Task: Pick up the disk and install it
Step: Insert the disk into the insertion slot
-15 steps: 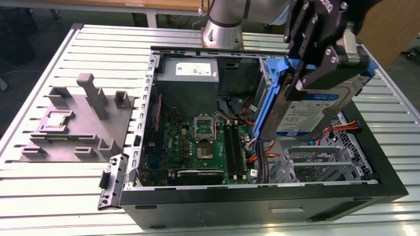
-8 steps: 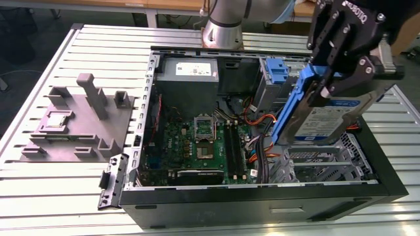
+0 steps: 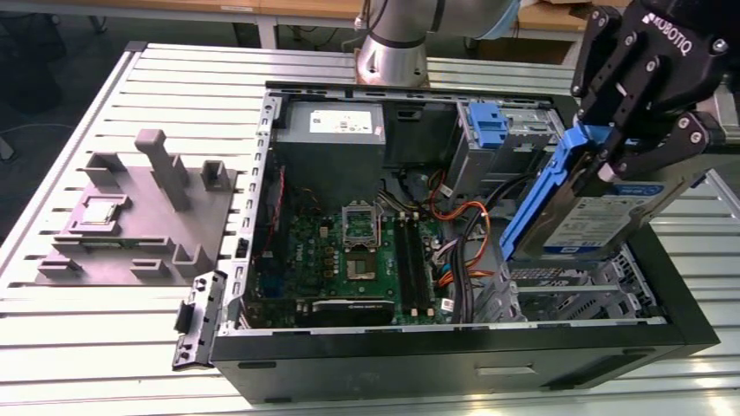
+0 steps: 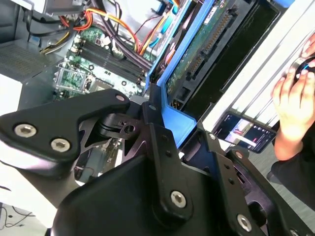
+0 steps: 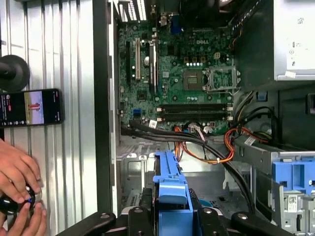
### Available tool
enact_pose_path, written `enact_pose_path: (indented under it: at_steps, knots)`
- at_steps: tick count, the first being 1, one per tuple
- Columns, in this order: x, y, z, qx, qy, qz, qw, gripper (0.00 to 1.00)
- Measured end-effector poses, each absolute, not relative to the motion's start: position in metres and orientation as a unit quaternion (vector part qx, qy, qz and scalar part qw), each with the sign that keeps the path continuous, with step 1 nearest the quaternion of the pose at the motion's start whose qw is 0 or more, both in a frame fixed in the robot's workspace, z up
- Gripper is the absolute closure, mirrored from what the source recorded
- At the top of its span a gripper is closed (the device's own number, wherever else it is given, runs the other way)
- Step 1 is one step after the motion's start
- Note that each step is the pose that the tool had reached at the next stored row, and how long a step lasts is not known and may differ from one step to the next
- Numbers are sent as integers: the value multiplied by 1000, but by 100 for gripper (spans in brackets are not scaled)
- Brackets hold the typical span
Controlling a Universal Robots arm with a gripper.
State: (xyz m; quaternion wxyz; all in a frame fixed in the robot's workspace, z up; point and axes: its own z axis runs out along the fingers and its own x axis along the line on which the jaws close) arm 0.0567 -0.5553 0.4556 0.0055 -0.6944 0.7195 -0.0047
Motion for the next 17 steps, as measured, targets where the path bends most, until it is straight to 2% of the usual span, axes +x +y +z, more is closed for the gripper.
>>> enact_pose_path:
  at_steps: [17]
  knots:
    - [67, -561, 446, -693, 721, -5, 5, 63]
